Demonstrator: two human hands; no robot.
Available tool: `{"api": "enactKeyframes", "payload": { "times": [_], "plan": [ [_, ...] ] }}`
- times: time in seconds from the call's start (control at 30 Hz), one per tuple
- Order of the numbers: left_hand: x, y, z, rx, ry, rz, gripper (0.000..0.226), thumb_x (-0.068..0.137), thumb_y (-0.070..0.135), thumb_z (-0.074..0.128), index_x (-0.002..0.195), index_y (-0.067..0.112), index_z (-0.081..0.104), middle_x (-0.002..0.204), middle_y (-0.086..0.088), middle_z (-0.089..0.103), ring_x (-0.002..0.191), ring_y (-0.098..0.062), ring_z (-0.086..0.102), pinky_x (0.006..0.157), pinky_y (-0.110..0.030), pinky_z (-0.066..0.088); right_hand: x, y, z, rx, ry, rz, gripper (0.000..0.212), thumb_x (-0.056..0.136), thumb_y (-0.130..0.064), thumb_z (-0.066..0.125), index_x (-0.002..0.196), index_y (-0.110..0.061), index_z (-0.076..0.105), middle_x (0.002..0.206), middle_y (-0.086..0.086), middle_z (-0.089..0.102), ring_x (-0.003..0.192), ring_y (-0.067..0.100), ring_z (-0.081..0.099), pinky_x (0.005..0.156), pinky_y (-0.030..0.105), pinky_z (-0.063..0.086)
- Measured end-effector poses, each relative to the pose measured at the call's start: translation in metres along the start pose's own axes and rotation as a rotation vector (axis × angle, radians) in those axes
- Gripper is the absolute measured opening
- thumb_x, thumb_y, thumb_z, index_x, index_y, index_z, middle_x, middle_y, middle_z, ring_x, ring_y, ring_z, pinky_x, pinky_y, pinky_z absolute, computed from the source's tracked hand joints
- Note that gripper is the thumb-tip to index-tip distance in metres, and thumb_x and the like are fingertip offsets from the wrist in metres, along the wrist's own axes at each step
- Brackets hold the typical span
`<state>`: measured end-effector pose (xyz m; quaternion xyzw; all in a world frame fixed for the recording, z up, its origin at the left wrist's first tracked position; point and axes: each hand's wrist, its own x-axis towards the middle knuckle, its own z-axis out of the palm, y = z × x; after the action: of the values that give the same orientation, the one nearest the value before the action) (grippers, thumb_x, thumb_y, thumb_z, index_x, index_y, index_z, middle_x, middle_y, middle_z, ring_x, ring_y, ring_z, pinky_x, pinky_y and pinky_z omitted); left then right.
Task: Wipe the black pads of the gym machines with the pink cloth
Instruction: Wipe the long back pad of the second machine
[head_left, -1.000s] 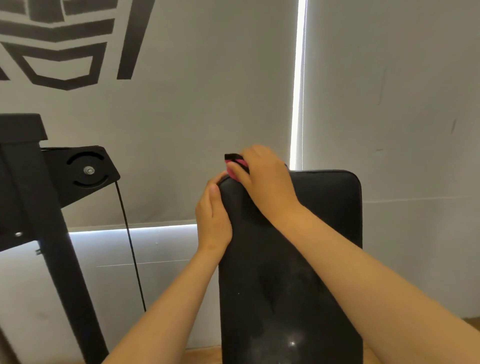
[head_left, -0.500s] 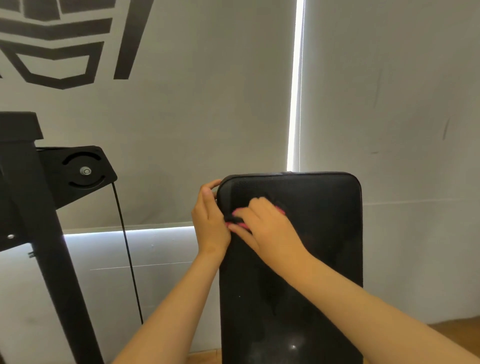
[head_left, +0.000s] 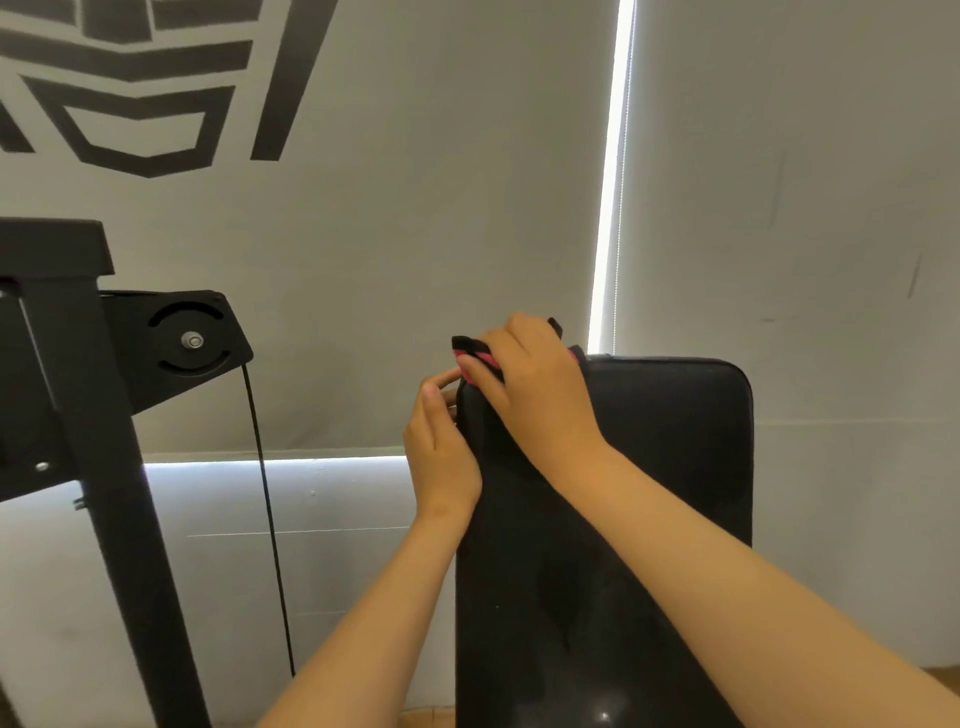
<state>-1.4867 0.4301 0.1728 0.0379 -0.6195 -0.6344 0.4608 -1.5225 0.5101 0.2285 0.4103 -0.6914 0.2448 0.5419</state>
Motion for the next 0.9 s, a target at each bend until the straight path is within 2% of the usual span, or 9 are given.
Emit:
{"api": "enactKeyframes", "payload": {
  "times": [0.07,0.17,0.27,0.4,0.53,0.6,0.7,0.8,0.9],
  "plan": [
    [-0.001,0.002,-0.001,0.016,-0.001,-0.005,0.038,0.105,0.039,0.021,0.106,0.036,0.06,0.103,0.0,0.068,0.098,-0.011,0.064,0.085,-0.027,0.053,0.001,0.002,0.0,0.015,-0.005,0.011,0.038,0.092,-0.036,0.046,0.085,-0.004,0.065,0.081,0.009,0.059,0.071,0.02,0.056,0.054,0.029,0.048],
    [-0.009,0.0,-0.004,0.025,-0.02,-0.048,0.037,0.104,0.041,0.02,0.11,0.044,0.056,0.107,0.013,0.065,0.102,0.0,0.06,0.083,-0.013,0.049,0.003,0.003,-0.003,0.046,-0.037,0.019,0.038,0.091,-0.037,0.047,0.083,-0.005,0.064,0.079,0.007,0.056,0.069,0.017,0.053,0.056,0.022,0.037],
    [-0.031,-0.012,-0.01,0.013,-0.02,-0.168,0.038,0.104,0.04,0.021,0.113,0.036,0.057,0.103,0.01,0.065,0.096,-0.001,0.061,0.073,-0.007,0.048,0.004,0.002,-0.006,0.057,-0.046,0.029,0.036,0.09,-0.036,0.05,0.083,-0.004,0.065,0.078,0.007,0.057,0.069,0.017,0.052,0.06,0.02,0.035],
    [-0.049,-0.025,-0.019,0.025,-0.009,-0.235,0.039,0.105,0.036,0.021,0.099,0.026,0.059,0.094,0.003,0.066,0.088,-0.007,0.063,0.077,-0.019,0.054,-0.001,-0.007,-0.009,0.048,-0.049,0.047,0.032,0.089,-0.033,0.054,0.086,-0.003,0.066,0.081,0.009,0.058,0.071,0.019,0.054,0.06,0.024,0.043],
    [-0.05,-0.026,-0.019,0.002,0.026,-0.241,0.041,0.105,0.035,0.021,0.093,0.026,0.058,0.092,-0.001,0.067,0.086,-0.01,0.064,0.07,-0.015,0.05,-0.021,-0.014,-0.008,0.06,-0.101,-0.005,0.036,0.092,-0.034,0.049,0.091,-0.004,0.068,0.085,0.008,0.06,0.076,0.019,0.057,0.065,0.031,0.052],
    [-0.05,-0.026,-0.02,-0.022,0.043,-0.237,0.043,0.105,0.035,0.021,0.093,0.022,0.06,0.09,-0.002,0.067,0.084,-0.009,0.064,0.067,-0.012,0.048,-0.043,-0.019,-0.006,0.021,-0.16,-0.07,0.035,0.091,-0.034,0.049,0.09,-0.005,0.069,0.084,0.008,0.06,0.076,0.021,0.058,0.062,0.036,0.052],
    [-0.05,-0.027,-0.02,-0.052,0.055,-0.207,0.047,0.105,0.034,0.022,0.092,0.014,0.063,0.086,-0.002,0.068,0.078,-0.005,0.063,0.07,-0.012,0.047,-0.07,-0.024,-0.008,-0.023,-0.206,-0.122,0.029,0.089,-0.032,0.052,0.086,-0.008,0.069,0.079,0.005,0.059,0.071,0.018,0.056,0.058,0.033,0.05],
    [-0.051,-0.031,-0.021,-0.035,0.047,-0.187,0.047,0.104,0.036,0.022,0.091,0.016,0.062,0.085,-0.002,0.068,0.078,-0.006,0.064,0.07,-0.014,0.048,-0.065,-0.028,-0.015,0.047,-0.2,-0.027,0.033,0.09,-0.037,0.052,0.087,-0.01,0.07,0.079,0.003,0.059,0.071,0.015,0.057,0.056,0.032,0.05],
    [-0.049,-0.033,-0.02,0.008,0.025,-0.195,0.041,0.105,0.036,0.022,0.092,0.026,0.06,0.088,-0.001,0.068,0.083,-0.01,0.065,0.073,-0.023,0.053,-0.031,-0.026,-0.023,0.13,-0.097,0.093,0.034,0.091,-0.036,0.053,0.09,-0.006,0.069,0.082,0.004,0.061,0.073,0.014,0.056,0.063,0.026,0.048]
  ]
}}
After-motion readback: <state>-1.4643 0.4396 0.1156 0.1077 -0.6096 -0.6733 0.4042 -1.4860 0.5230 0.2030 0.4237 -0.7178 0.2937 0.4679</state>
